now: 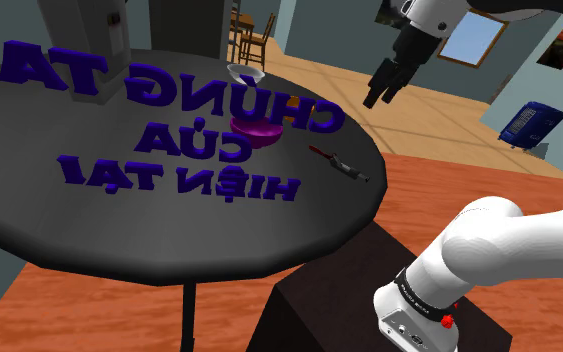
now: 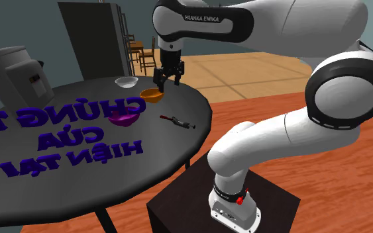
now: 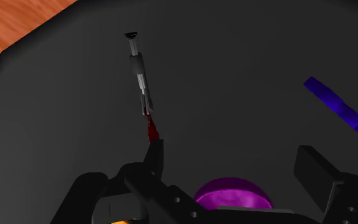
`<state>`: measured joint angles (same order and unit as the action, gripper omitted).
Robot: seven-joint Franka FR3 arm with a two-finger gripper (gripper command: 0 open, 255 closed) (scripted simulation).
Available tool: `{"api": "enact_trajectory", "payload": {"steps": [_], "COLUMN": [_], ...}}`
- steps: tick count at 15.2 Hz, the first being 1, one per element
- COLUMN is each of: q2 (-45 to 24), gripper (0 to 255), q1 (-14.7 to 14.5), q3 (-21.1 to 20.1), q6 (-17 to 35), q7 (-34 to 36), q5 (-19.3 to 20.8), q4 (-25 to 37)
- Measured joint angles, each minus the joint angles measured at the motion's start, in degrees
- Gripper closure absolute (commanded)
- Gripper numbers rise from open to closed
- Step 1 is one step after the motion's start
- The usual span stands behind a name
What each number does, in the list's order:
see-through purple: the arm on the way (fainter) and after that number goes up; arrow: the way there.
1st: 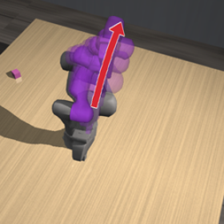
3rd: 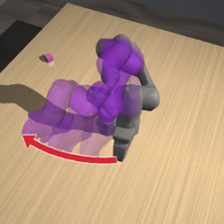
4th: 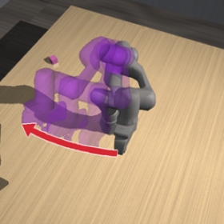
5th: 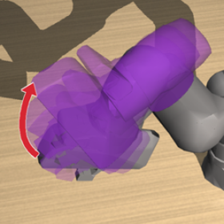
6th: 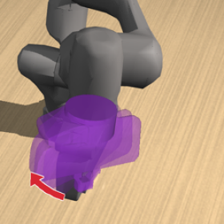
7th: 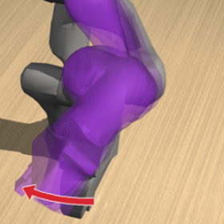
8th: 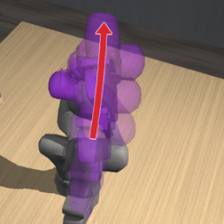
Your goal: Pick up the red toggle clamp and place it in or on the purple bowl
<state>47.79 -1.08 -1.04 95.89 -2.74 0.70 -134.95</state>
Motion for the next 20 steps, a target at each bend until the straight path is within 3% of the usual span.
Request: {"api": "enact_trajectory", "payload": {"steps": [3,10,20], "q2": [-0.03,-3.45,-17.13], "gripper": [0,0,0], "q1": [0.26,1.78,4.21], "q3": [0.74,4.60,11.29], "q6": [2.06,14.95,35.73], "q7": [-0.76,-4.44,-10.50], "q5": [0.49,3.01,6.33], "q4": [-2.08,-11.56,-18.41]}}
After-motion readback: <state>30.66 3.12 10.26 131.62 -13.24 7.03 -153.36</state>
